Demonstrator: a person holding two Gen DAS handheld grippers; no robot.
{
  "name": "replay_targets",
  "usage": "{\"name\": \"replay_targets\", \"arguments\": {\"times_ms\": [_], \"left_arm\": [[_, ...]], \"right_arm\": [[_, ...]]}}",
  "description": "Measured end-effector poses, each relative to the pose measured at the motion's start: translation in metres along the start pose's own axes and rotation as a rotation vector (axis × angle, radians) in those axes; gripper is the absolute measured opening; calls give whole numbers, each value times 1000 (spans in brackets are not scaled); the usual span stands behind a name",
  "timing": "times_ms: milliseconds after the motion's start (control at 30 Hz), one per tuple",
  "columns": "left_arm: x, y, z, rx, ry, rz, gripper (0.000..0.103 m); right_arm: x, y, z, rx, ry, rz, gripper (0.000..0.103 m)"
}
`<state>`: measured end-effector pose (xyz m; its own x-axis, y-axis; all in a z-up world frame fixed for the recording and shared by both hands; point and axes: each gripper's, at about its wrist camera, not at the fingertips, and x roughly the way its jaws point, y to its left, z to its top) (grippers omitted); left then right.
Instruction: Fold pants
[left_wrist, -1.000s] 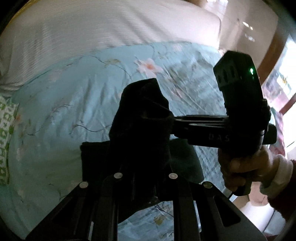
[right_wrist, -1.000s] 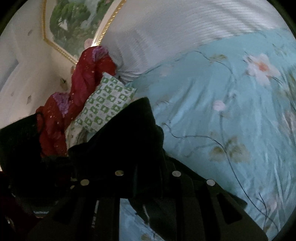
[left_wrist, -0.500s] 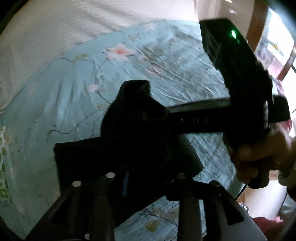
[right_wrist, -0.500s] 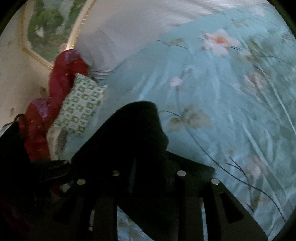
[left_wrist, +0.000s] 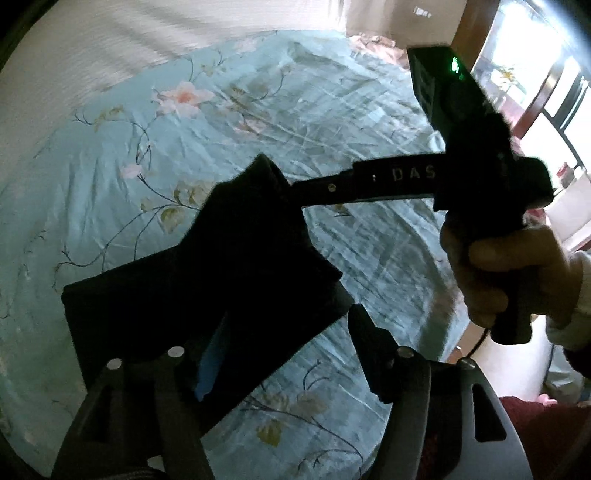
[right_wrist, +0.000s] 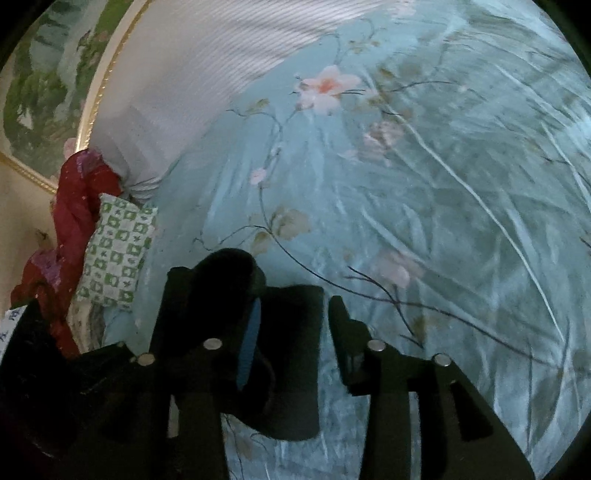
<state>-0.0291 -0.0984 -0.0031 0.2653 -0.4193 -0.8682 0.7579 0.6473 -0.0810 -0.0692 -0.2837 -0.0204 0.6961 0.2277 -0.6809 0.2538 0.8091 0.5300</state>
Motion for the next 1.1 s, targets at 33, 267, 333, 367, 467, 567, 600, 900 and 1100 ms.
{"name": "replay_targets", "arguments": {"times_ms": [33,267,333,367,467,567,600,900,1100], "left_arm": [[-5,1,-1,-3,-8,-9,66],[-34,35,-12,-99,-48,-4,71],[-38,52,-15,-147,-50,12,72],[-40,62,-17,-172,-48,26,72],[-46,84,-20,-224,-53,41,73],[-49,104,-20,-272,-55,69,75],[-48,111,-19,-286,-54,76,75],[-30,150,-16,-408,-14,118,76],[-7,164,-15,-453,35,101,77]], "right_arm": [[-3,-2,-2,8,-5,-12,49],[-23,-8,-9,65,-50,-86,58],[-30,-6,-10,73,-64,-98,59],[-32,-3,-11,74,-69,-97,59],[-36,9,-13,57,-79,-106,63],[-35,27,-15,16,-84,-117,65],[-33,36,-15,-4,-82,-117,67],[-6,66,-18,-61,-38,-134,69],[4,63,-23,-39,-7,-125,69]]}}
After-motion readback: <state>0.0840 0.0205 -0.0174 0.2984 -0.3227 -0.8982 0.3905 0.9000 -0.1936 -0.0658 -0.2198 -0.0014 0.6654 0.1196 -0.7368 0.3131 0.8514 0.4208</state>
